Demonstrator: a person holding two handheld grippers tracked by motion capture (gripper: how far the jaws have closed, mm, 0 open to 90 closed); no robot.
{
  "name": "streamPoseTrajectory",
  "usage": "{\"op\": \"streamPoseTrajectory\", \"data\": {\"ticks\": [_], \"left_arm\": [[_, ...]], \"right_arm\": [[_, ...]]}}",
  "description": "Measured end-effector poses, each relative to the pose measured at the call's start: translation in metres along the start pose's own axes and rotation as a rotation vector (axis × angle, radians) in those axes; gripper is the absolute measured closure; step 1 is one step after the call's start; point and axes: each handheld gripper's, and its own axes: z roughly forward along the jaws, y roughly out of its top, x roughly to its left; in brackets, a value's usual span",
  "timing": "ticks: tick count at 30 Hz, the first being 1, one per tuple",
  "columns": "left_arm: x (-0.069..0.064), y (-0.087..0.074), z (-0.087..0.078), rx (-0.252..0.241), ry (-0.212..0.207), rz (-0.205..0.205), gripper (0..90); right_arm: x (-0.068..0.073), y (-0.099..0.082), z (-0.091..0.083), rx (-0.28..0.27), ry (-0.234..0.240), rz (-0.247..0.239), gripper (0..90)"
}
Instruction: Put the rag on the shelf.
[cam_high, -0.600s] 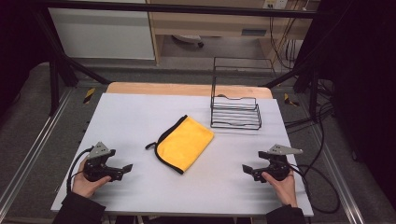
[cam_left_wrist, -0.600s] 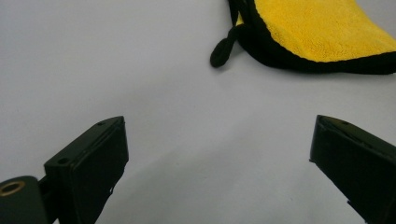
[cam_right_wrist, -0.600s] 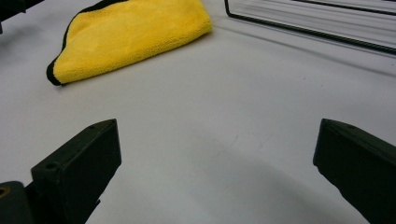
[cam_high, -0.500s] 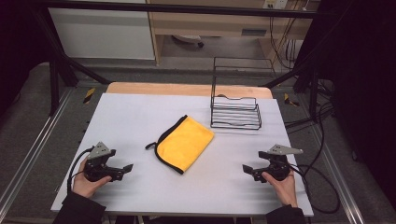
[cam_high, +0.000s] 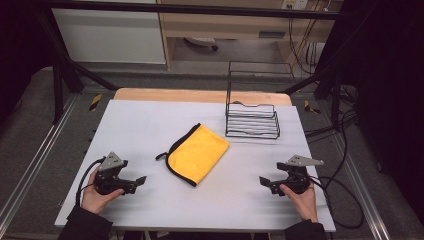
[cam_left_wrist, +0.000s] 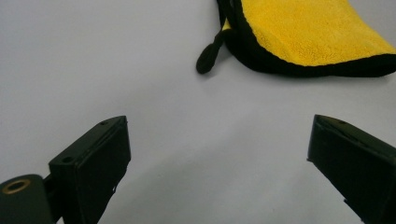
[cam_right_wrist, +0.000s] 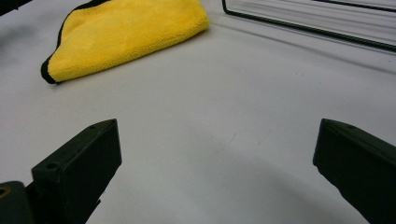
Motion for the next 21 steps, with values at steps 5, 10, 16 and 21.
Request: {"op": "streamPoseTrajectory", "data": {"ticks": [5,10,16,21], "left_arm": [[-0.008,0.007,0.003,-0.001,-0.006,0.003,6.2],[-0.016,0.014,0.007,-0.003,-0.02,0.006,8.2],[-0.038,0.031,0.017,0.01,-0.029,0.031,9.4],[-0.059,0.046,0.031,0.028,-0.043,0.07,11.4]], "right_arm": [[0.0,0.0,0.0,-0.004,-0.003,-0.003,1.6],[0.001,0.0,0.001,0.0,-0.009,-0.004,1.5],[0.001,0.0,0.001,0.005,-0.015,-0.014,1.5],[0.001,0.0,0.002,0.008,-0.02,-0.015,1.5]]}}
